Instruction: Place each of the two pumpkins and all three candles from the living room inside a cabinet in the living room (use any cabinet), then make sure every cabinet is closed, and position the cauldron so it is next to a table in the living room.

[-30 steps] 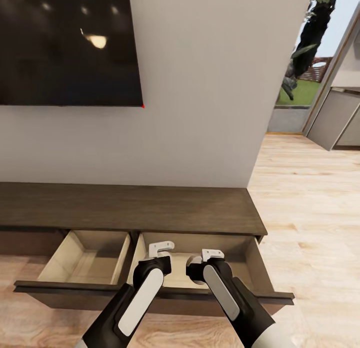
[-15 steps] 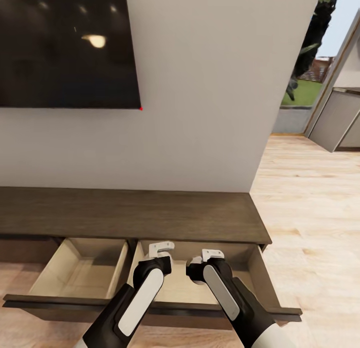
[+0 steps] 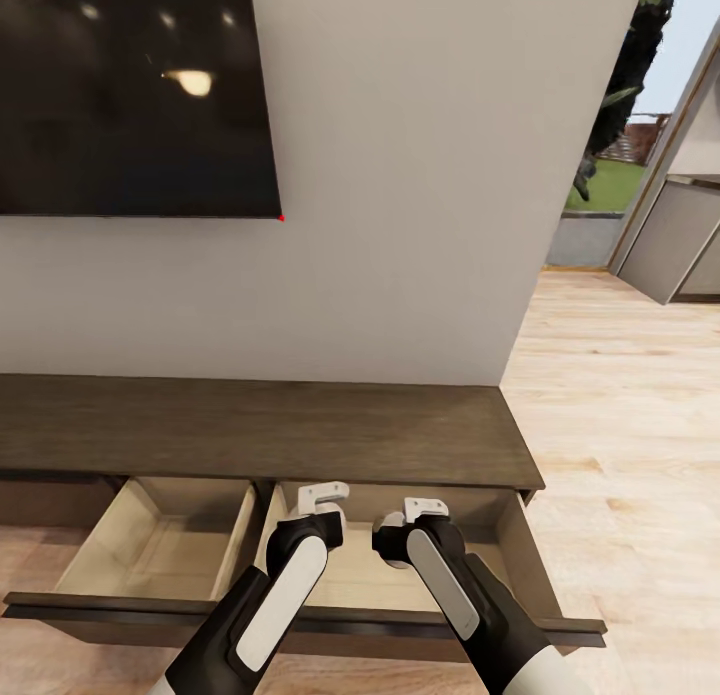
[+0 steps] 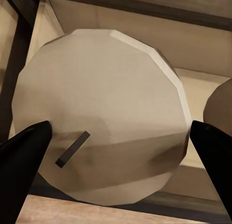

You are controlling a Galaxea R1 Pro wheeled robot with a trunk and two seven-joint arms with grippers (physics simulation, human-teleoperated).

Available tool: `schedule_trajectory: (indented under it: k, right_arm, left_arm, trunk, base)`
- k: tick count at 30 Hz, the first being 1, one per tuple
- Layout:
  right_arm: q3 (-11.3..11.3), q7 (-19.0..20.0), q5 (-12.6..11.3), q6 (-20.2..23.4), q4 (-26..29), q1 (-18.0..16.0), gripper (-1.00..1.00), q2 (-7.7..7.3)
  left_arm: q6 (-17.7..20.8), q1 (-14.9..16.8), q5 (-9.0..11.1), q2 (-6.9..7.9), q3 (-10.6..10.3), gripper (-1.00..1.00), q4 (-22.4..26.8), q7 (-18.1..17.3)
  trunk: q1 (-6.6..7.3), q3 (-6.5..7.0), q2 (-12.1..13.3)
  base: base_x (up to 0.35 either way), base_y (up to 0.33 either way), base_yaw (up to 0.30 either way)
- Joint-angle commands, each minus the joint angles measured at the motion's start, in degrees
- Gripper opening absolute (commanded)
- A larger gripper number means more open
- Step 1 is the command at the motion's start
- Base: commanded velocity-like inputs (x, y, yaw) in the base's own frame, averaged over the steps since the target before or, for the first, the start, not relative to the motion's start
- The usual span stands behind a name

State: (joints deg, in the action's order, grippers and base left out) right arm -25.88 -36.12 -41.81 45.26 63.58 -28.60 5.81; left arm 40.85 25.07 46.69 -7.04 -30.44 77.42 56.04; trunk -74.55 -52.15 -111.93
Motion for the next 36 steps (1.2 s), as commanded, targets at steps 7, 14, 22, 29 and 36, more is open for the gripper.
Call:
schedule_trajectory:
  k: [7, 14, 22, 29, 36]
  right_arm:
    - [0.0, -0.6, -0.7, 0.0, -1.2, 0.0, -1.00, 0.00]
    - [0.1, -0.6, -0.6, 0.1, -2.1, 0.0, -1.00, 0.07]
    - [0.1, -0.6, -0.6, 0.1, -2.1, 0.0, -1.00, 0.06]
    - [0.1, -0.6, -0.3, 0.0, -2.1, 0.0, -1.00, 0.07]
    - [0.1, -0.5, -0.2, -0.1, -2.1, 0.0, -1.00, 0.07]
  left_arm:
    - [0.8, 0.1, 0.7, -0.08, -0.1, -1.00, 0.2, 0.6]
    - [2.6, 0.1, 1.1, -0.34, 0.0, -1.00, 0.5, 0.9]
    - [4.2, 0.1, 1.3, -0.60, 0.0, -1.00, 0.5, 1.0]
    - [4.2, 0.1, 1.3, -0.67, 0.0, -1.00, 0.5, 1.0]
    - [3.9, 0.1, 1.2, -0.61, 0.0, -1.00, 0.4, 1.1]
  trunk:
    - [-0.65, -0.59, -1.2]
    - [-2.19, -1.85, -4.0]
    - [-3.95, -3.28, -7.2]
    - [-5.48, -4.54, -10.1]
    - [-7.02, -5.80, -12.9]
  base:
    - [0.029, 0.000, 0.000]
    - [0.003, 0.000, 0.000]
    - [0.000, 0.000, 0.000]
    - [0.000, 0.000, 0.000]
    - [0.000, 0.000, 0.000]
